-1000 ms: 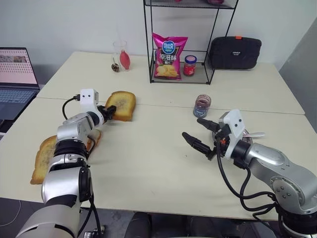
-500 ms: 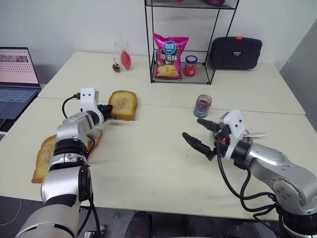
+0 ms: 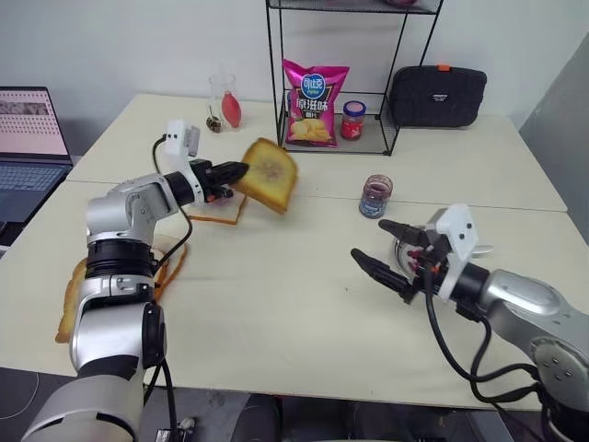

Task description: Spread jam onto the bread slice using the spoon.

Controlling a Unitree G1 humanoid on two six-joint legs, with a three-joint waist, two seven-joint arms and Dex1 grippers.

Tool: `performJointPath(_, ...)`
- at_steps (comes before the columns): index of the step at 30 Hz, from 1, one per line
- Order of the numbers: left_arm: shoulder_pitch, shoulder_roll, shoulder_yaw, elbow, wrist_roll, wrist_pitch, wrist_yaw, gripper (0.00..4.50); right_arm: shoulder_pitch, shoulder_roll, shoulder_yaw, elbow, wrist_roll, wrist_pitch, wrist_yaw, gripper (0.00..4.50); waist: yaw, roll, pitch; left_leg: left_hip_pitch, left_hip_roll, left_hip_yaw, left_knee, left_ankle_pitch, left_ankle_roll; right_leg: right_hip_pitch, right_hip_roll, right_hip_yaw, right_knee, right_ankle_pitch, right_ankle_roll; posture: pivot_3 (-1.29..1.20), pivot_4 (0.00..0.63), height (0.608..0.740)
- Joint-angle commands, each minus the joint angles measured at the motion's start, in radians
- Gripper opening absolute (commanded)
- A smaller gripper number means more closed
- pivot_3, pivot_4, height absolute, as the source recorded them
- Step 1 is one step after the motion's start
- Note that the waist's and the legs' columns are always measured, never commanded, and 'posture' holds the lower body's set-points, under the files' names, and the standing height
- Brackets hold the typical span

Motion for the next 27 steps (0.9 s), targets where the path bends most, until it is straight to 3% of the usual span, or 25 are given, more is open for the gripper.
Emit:
performJointPath(1,0.085,0.101,-0.126,-0.221,-0.047,0.082,-0.172,0.03,0.05,-0.061,-0.11,-0.085,0.134,0.026,0.027,4.5,-0.003,0.0,0.0,0.0,0.0,0.0,0.0,0.0,0.0,0.0,0.0,0.0,0.0,0.0,0.0,0.0,0.15,0.74)
performJointPath(3,0.14,0.144,-0.188,-0.303,-0.047,0.077,-0.235,0.03,0.075,-0.081,-0.14,-0.099,0.185,0.032,0.013,4.5,-0.012,0.001,0.001,0.002,0.0,0.0,0.0,0.0,0.0,0.0,0.0,0.002,0.001,0.0,0.0,0.0,0.15,0.74)
performJointPath(5,0.19,0.121,-0.255,-0.356,-0.018,0.01,-0.247,0.03,0.104,-0.086,-0.159,-0.113,0.228,0.029,-0.024,4.5,-0.014,0.001,0.001,0.003,0.0,0.001,-0.001,0.0,0.0,0.001,0.001,0.002,0.003,0.0,0.0,0.0,0.15,0.74)
performJointPath(12,0.22,-0.001,-0.435,-0.195,0.236,-0.349,-0.161,0.03,0.187,-0.104,-0.168,-0.159,0.283,0.011,-0.124,4.5,0.003,-0.002,0.003,0.003,0.0,0.003,0.002,0.001,0.001,0.002,0.0,0.004,0.001,-0.001,0.002,0.0,0.15,0.74)
performJointPath(16,0.189,-0.04,-0.429,-0.077,0.307,-0.494,-0.122,0.03,0.239,-0.114,-0.175,-0.171,0.278,-0.009,-0.159,4.5,0.0,-0.002,0.004,0.002,0.0,0.006,0.002,0.001,0.002,0.001,0.0,0.006,0.001,0.0,0.001,0.0,0.15,0.74)
performJointPath(27,0.1,-0.132,-0.423,0.122,0.365,-0.631,-0.148,0.03,0.336,-0.106,-0.17,-0.165,0.227,-0.077,-0.218,4.5,0.002,-0.004,0.005,0.001,-0.001,0.006,0.001,0.001,0.002,0.001,0.001,0.007,-0.003,0.0,0.002,0.0,0.15,0.74)
